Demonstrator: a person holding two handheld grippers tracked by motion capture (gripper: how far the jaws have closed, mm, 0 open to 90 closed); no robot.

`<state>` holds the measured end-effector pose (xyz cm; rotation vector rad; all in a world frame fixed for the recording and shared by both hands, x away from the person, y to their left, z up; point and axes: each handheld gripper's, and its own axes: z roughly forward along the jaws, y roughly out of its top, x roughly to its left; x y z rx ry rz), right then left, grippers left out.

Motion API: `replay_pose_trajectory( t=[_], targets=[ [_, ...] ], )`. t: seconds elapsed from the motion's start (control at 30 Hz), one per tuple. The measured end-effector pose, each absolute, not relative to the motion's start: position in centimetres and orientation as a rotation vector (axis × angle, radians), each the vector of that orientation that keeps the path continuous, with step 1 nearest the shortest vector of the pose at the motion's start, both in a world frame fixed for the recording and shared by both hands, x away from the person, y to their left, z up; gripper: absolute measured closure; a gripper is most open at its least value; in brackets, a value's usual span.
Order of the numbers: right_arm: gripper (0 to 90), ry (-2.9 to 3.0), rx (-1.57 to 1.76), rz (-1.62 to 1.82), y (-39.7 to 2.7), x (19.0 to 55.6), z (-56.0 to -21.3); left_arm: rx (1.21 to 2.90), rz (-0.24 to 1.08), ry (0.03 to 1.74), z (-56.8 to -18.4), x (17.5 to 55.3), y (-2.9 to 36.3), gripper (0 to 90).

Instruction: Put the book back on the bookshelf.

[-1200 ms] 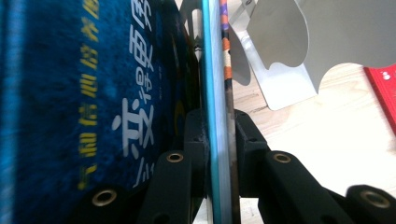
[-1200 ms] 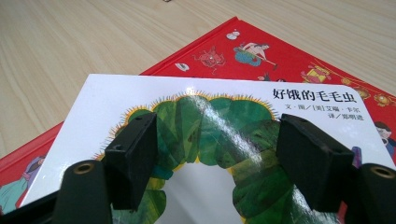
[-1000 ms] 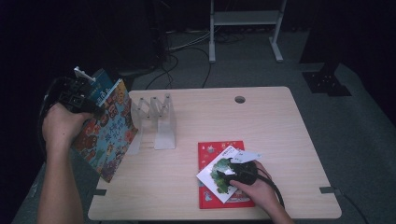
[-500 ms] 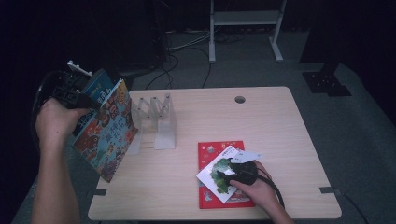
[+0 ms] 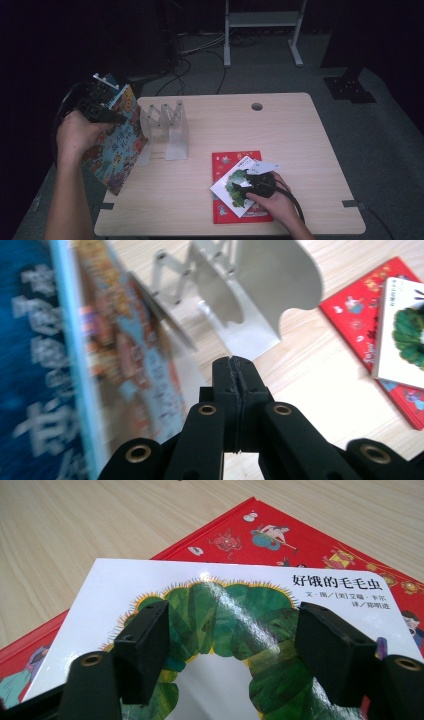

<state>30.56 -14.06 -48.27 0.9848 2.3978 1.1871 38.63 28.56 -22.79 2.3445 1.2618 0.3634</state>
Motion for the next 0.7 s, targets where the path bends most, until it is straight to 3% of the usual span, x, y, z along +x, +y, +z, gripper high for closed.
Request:
replay_pose_trajectory(
  t=[0.43,0.7],
  targets=[
    [30.9,2.403,0.967,1.187,-15.0,30.2,-47.5,2.349,0.251,1.062,-26.8,38.3,24.8,85.3],
    [31.0,2.386,0.977,1.180,-16.2,30.0,-47.3,2.375,0.209,0.933,-29.7,38.0,23.1,71.1]
  ],
)
